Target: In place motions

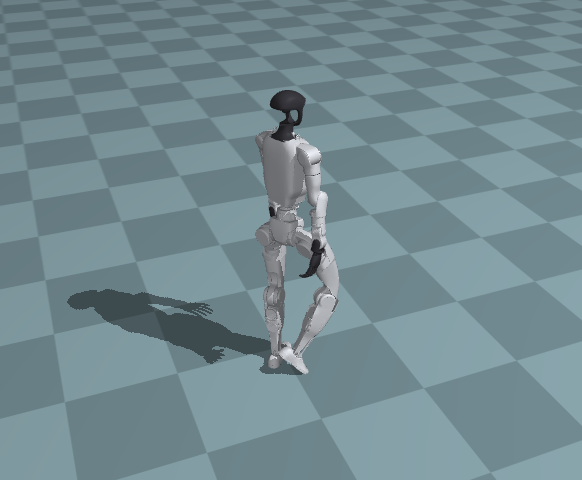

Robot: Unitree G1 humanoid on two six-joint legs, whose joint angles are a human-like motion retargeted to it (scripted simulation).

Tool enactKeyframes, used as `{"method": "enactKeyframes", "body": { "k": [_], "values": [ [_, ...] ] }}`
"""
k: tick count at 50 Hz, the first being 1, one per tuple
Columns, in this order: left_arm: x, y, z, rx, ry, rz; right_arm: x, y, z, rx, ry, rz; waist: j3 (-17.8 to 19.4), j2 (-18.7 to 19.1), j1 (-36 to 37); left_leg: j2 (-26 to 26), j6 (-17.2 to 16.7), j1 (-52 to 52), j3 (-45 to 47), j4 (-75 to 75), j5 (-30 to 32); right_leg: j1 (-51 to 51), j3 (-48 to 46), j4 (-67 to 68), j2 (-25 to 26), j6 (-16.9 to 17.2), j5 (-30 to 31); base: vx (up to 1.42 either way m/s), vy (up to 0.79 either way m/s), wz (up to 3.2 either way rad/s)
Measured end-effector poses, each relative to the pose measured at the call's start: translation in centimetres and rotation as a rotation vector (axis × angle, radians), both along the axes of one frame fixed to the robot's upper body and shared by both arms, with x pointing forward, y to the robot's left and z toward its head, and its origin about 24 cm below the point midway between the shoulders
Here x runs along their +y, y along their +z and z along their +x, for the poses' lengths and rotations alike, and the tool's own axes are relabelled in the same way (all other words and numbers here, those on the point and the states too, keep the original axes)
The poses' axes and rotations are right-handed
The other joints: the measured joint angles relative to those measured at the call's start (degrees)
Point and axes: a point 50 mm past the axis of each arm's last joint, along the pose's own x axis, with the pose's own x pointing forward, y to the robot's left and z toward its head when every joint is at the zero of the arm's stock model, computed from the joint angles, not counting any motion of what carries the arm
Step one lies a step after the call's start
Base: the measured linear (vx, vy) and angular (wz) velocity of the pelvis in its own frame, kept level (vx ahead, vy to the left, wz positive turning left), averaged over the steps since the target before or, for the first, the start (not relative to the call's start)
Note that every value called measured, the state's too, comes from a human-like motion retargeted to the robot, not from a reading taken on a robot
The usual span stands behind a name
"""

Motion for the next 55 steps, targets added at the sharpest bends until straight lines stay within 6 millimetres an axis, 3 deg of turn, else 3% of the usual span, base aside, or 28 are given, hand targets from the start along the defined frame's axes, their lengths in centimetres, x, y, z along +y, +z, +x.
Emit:
{"method": "enactKeyframes", "body": {
  "k": [2,3,5,7,10,13,15,18,20,22,23,24,25,27,28,30,32,33,35,37,40,41,44,47,50,52,53,55],
  "values": [
    [-1.0,1.9,7.3,-0.226,-0.082,-0.032,-2.0,0.7,-3.4,0.081,-0.177,-0.099,4.44,-0.36,-4.34,-2.77,2.11,0.03,-3.61,-0.54,0.60,-10.79,5.12,18.77,-6.08,-1.30,-1.38,-0.30,0.06,1.14],
    [-1.2,3.3,10.5,-0.332,-0.124,-0.050,-3.0,1.2,-5.3,0.126,-0.268,-0.146,5.84,0.08,-5.64,-3.60,3.07,0.08,-4.21,-0.68,0.67,-13.93,3.95,26.80,-11.19,-3.29,-4.92,-0.17,0.13,1.10],
    [-1.1,6.1,15.3,-0.507,-0.201,-0.058,-4.2,2.3,-8.8,0.218,-0.428,-0.220,7.23,1.07,-10.10,-4.67,4.46,-0.77,-7.32,-0.73,1.10,-22.40,6.84,38.45,-15.09,-2.58,-8.29,-0.10,0.07,1.16],
    [-1.1,7.5,17.3,-0.611,-0.226,-0.001,-4.5,3.4,-12.2,0.287,-0.521,-0.305,7.45,2.03,-13.65,-3.87,4.60,-1.07,-9.29,-0.52,1.59,-28.41,8.74,42.98,-13.23,-1.05,-9.84,0.09,-0.10,0.84],
    [-1.8,8.7,18.7,-0.745,-0.217,0.074,-4.2,4.6,-15.9,0.322,-0.636,-0.407,5.23,3.41,-14.69,-3.11,4.46,-2.11,-10.34,-1.16,1.92,-35.03,9.78,43.96,-11.11,1.10,-10.92,0.10,-0.16,0.28],
    [-1.8,9.3,19.1,-0.821,-0.198,0.062,-3.3,4.8,-17.0,0.324,-0.716,-0.390,5.37,2.55,-15.06,-3.19,4.01,-1.01,-9.99,-1.67,1.56,-32.48,7.60,39.34,-12.34,-0.15,-11.86,-0.03,-0.15,0.05],
    [-1.9,8.4,18.1,-0.780,-0.210,0.028,-2.6,4.7,-17.0,0.331,-0.739,-0.360,5.23,1.55,-13.46,-3.32,3.53,0.16,-9.33,-1.89,1.19,-28.42,7.75,33.74,-10.45,0.10,-11.76,0.05,-0.12,-0.57],
    [-1.9,5.5,14.1,-0.597,-0.236,-0.014,-1.9,4.0,-15.8,0.318,-0.708,-0.317,4.26,0.31,-9.43,-3.25,2.45,2.58,-5.76,-2.34,0.09,-18.35,7.74,21.43,-5.32,-0.93,-10.34,0.12,-0.01,-0.90],
    [-1.8,3.1,10.1,-0.443,-0.223,-0.024,-1.4,3.2,-14.2,0.286,-0.648,-0.283,3.13,0.07,-6.57,-2.30,1.34,3.65,-2.49,-1.42,-1.18,-9.10,6.91,9.74,-1.30,-0.73,-8.39,0.16,0.03,-0.82],
    [-1.9,0.9,4.7,-0.268,-0.177,-0.022,-0.9,2.2,-12.0,0.231,-0.577,-0.256,1.60,0.49,-5.20,-1.39,1.02,2.91,-2.15,2.03,-1.90,1.77,6.28,-6.97,3.27,2.00,-6.88,0.17,0.04,-0.11],
    [-1.9,0.0,1.6,-0.174,-0.145,-0.017,-0.7,1.7,-10.6,0.193,-0.538,-0.253,1.19,0.86,-5.04,-0.93,0.99,2.08,-3.05,4.99,-1.45,7.59,6.17,-16.55,6.06,4.30,-11.81,0.12,0.09,0.44],
    [-1.9,-0.6,-1.6,-0.079,-0.100,-0.011,-0.5,1.2,-8.9,0.141,-0.487,-0.252,0.67,0.77,-5.57,-0.14,1.05,0.35,-2.09,10.29,0.78,12.87,2.04,-24.44,7.10,3.84,-16.98,0.08,0.13,0.75],
    [-1.8,-1.0,-4.8,0.016,-0.050,-0.004,-0.3,0.7,-6.8,0.081,-0.431,-0.253,0.09,0.45,-6.45,0.81,1.15,-1.83,-0.20,16.77,3.91,17.88,-4.10,-31.49,7.27,2.00,-22.27,-0.03,0.17,0.62],
    [-0.8,-0.9,-10.1,0.184,0.050,0.020,0.6,-0.2,-1.0,-0.073,-0.322,-0.191,-1.89,-2.61,-3.45,4.27,2.14,-14.92,1.88,40.15,15.23,17.03,-2.60,-38.00,7.22,-1.46,-20.92,-0.22,0.06,-1.07],
    [0.1,-0.6,-12.7,0.259,0.094,0.044,1.5,-0.4,2.2,-0.155,-0.276,-0.132,-1.99,-3.11,3.18,9.70,5.70,-21.66,5.07,50.55,18.28,15.73,2.92,-36.92,7.10,-0.31,-20.46,-0.41,-0.14,-2.28],
    [0.9,0.0,-16.1,0.354,0.213,0.075,3.3,0.4,10.6,-0.367,-0.165,0.019,3.01,-3.25,3.99,10.49,7.28,-33.67,-1.83,65.58,14.91,14.75,2.40,-34.56,6.64,-1.15,-19.41,-0.62,-0.17,-1.01],
    [0.7,0.5,-18.1,0.415,0.356,0.063,5.7,3.2,19.4,-0.618,-0.025,0.158,10.73,-4.16,9.46,18.83,9.35,-40.16,1.01,78.44,9.52,15.36,6.80,-33.36,7.97,-3.70,-18.89,-0.77,-0.09,-1.48],
    [0.5,0.8,-19.1,0.452,0.413,0.051,7.2,5.0,22.8,-0.739,0.041,0.211,13.54,-4.68,11.04,20.90,10.19,-43.96,1.50,83.53,6.94,16.08,7.91,-33.21,8.36,-4.79,-19.04,-0.58,-0.04,-1.31],
    [0.3,1.6,-21.5,0.534,0.486,0.038,9.9,9.1,28.0,-0.954,0.154,0.299,17.00,-5.29,13.13,21.92,11.26,-51.48,0.94,90.60,3.15,17.02,9.28,-32.86,8.36,-5.60,-19.04,-0.28,0.01,-0.77],
    [-0.2,2.6,-24.3,0.614,0.507,0.061,11.5,12.2,30.6,-1.105,0.213,0.374,16.22,-7.07,15.97,19.99,9.35,-57.44,1.00,93.50,1.55,16.10,11.88,-32.56,6.41,-5.35,-18.61,0.10,0.01,-0.81],
    [-0.5,4.1,-27.8,0.673,0.542,0.101,13.3,15.0,32.1,-1.239,0.255,0.473,11.03,-10.44,18.66,19.17,6.97,-61.44,4.07,93.19,1.19,12.38,14.02,-32.54,3.72,-5.61,-18.08,0.22,-0.03,-0.38],
    [-0.6,4.2,-28.0,0.674,0.565,0.090,14.0,15.7,32.4,-1.268,0.279,0.491,10.88,-10.36,18.26,19.30,7.34,-60.32,3.97,92.48,1.15,12.69,13.84,-32.69,3.67,-5.32,-18.14,0.08,-0.02,0.14],
    [-0.8,3.9,-27.4,0.666,0.598,0.065,14.9,16.7,32.8,-1.308,0.345,0.503,10.59,-8.67,16.41,18.45,7.51,-53.43,2.50,87.81,1.86,15.01,11.89,-34.76,4.74,-4.49,-17.98,0.02,0.01,0.47],
    [-0.7,3.1,-25.6,0.624,0.574,0.057,14.8,14.6,31.3,-1.232,0.365,0.482,7.57,-7.24,13.51,15.21,6.24,-41.54,1.93,76.80,3.78,16.71,9.29,-37.40,5.63,-3.15,-17.74,0.26,0.02,0.73],
    [-0.7,2.0,-23.0,0.546,0.505,0.032,13.6,10.0,27.3,-1.052,0.342,0.440,3.27,-7.11,9.64,7.66,3.71,-25.55,2.13,55.96,7.39,17.55,6.73,-38.08,4.81,-1.32,-18.52,0.39,-0.04,0.82],
    [-0.7,1.1,-20.6,0.481,0.439,0.030,12.3,6.4,23.2,-0.886,0.309,0.394,0.59,-6.05,6.66,1.95,1.50,-14.19,-0.24,36.31,9.31,17.68,4.88,-37.28,5.63,-0.62,-19.51,0.44,-0.12,0.74],
    [-0.6,0.7,-19.3,0.448,0.400,0.040,11.3,4.7,20.7,-0.795,0.287,0.362,-0.36,-5.02,5.09,-0.64,-0.30,-8.07,-2.12,24.98,6.36,17.83,3.78,-36.23,6.60,-0.45,-20.15,0.51,-0.18,0.77],
    [-0.4,0.1,-16.6,0.386,0.308,0.076,8.9,1.6,14.8,-0.597,0.232,0.268,-1.75,-3.20,1.80,-2.45,0.37,3.17,2.06,8.53,-3.05,18.04,1.21,-32.72,8.33,-0.24,-19.85,0.51,-0.21,0.97]
  ]
}}
